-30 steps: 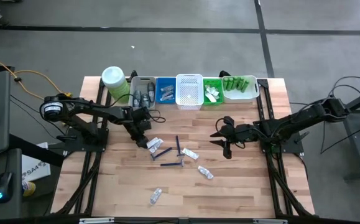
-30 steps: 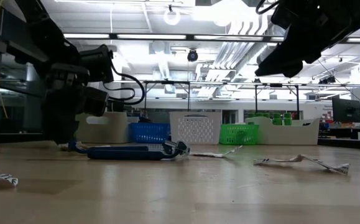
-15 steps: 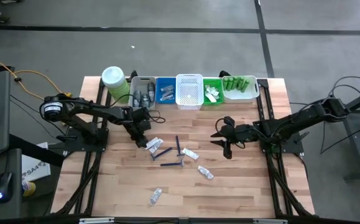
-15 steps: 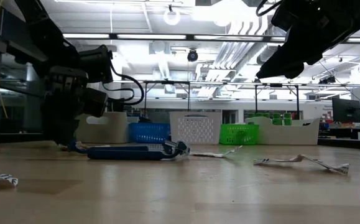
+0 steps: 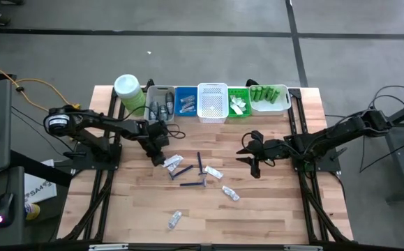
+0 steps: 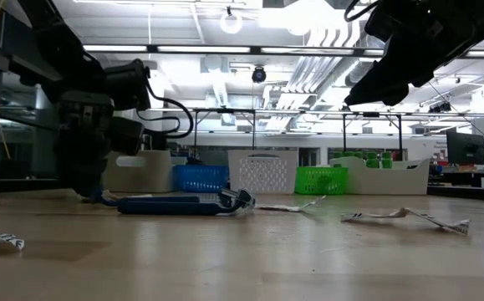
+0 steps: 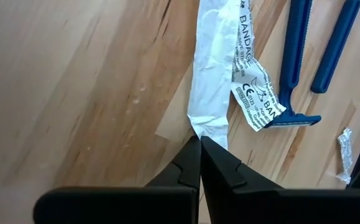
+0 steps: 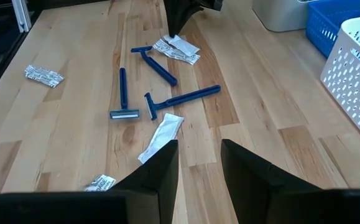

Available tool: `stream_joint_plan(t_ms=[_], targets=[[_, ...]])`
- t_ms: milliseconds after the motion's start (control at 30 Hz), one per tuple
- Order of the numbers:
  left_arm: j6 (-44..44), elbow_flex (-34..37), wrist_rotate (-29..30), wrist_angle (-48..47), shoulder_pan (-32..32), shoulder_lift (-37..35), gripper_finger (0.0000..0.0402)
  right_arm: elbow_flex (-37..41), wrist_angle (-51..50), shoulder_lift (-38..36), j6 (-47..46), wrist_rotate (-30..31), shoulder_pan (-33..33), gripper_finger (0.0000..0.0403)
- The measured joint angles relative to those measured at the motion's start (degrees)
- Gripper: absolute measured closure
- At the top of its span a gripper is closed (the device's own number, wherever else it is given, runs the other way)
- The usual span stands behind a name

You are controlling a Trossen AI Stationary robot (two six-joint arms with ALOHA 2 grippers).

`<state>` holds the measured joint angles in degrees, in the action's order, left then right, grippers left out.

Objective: Pick & Place Travel size toiletries
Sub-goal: Put the white bandage pack into the green bin

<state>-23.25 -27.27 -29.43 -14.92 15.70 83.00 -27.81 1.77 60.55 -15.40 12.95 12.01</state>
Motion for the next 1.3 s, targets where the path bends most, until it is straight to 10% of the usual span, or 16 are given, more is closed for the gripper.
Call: stream_joint_plan(t_ms=[533,833,1300], targets=[[11.4,-11.5,19.5,-13.3,0.0,-5.5,0.0401,0.0,3.7,2.0,-2.6,0.7,0.0,0.0289],[17.8,-13.8,24.9,0.6,0.0,-5.6,0.0401,0.0,20.2,15.5,-3.4,11.3,-2.4,0.0288],[28.9,-13.8,39.2,25.8,-4.1,-4.6,0.0402,0.0,55.9,32.4,3.1,1.0,-18.0,0.0167]])
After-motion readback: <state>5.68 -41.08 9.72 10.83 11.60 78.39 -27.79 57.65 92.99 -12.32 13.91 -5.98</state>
